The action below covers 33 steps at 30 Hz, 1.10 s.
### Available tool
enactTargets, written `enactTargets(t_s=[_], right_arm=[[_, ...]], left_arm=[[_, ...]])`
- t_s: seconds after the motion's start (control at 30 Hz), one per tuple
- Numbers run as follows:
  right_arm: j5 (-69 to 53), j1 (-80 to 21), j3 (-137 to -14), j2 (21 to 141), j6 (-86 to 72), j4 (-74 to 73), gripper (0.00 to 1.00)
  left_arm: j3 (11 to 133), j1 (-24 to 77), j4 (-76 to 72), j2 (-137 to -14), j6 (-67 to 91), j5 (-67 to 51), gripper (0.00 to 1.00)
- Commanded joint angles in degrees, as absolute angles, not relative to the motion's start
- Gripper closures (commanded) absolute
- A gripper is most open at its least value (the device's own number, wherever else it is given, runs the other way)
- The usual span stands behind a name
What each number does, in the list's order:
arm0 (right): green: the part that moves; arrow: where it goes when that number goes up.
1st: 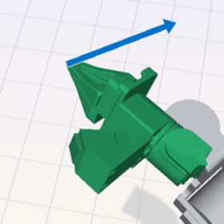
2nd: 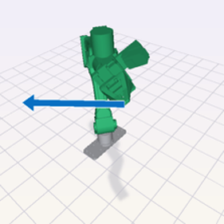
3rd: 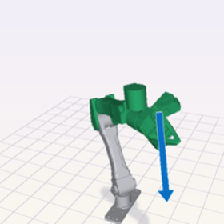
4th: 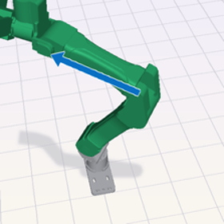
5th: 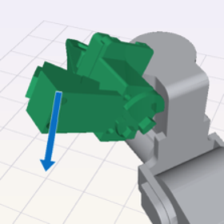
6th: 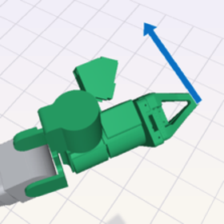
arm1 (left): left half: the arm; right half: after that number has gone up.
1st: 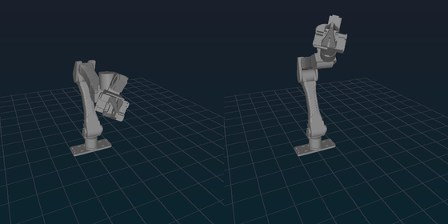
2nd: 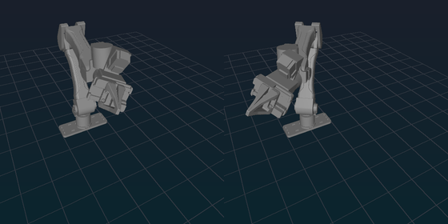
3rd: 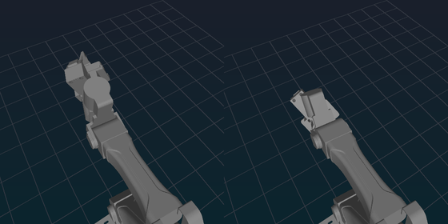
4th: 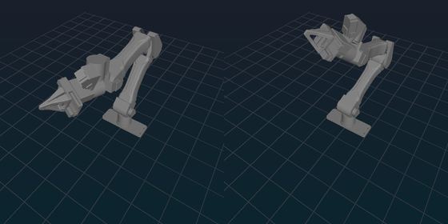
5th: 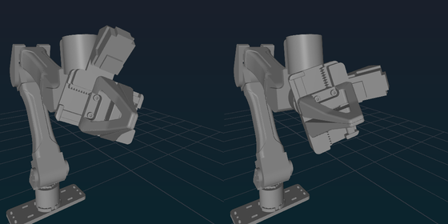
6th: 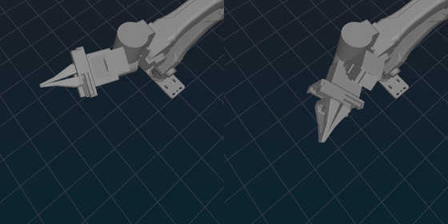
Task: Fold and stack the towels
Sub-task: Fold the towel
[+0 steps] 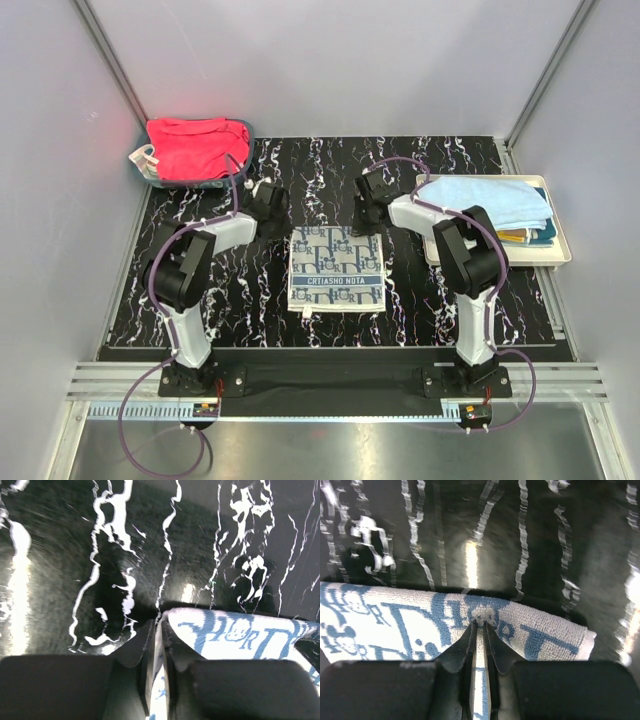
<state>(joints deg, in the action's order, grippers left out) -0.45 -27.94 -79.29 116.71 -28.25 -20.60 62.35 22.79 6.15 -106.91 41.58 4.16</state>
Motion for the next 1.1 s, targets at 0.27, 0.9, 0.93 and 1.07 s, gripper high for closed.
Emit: enactTargets(t_s=[0.27, 0.9, 0.93, 1.07], right_arm=[[-6.0, -28.2, -84.9, 121.1, -30.7, -20.3, 0.85], [-3.5, -28.2, -86.3, 120.0, -31.7, -21.6, 0.85], [-3.3, -28.2, -86.3, 119.9, -31.6, -21.6, 0.85], [-2.5, -27.6, -85.9, 119.1, -30.9, -22.1, 0.85]], left_arm=[[66.1, 20.1, 8.3, -98.4, 39.3, 7.6, 0.74], [64.4, 20.9, 1.8, -108.5, 39.9, -3.8, 0.81], [65.1, 20.9, 2.5, -109.4, 39.9, -2.5, 0.82], [67.2, 20.9, 6.8, -111.4, 39.2, -0.5, 0.84]])
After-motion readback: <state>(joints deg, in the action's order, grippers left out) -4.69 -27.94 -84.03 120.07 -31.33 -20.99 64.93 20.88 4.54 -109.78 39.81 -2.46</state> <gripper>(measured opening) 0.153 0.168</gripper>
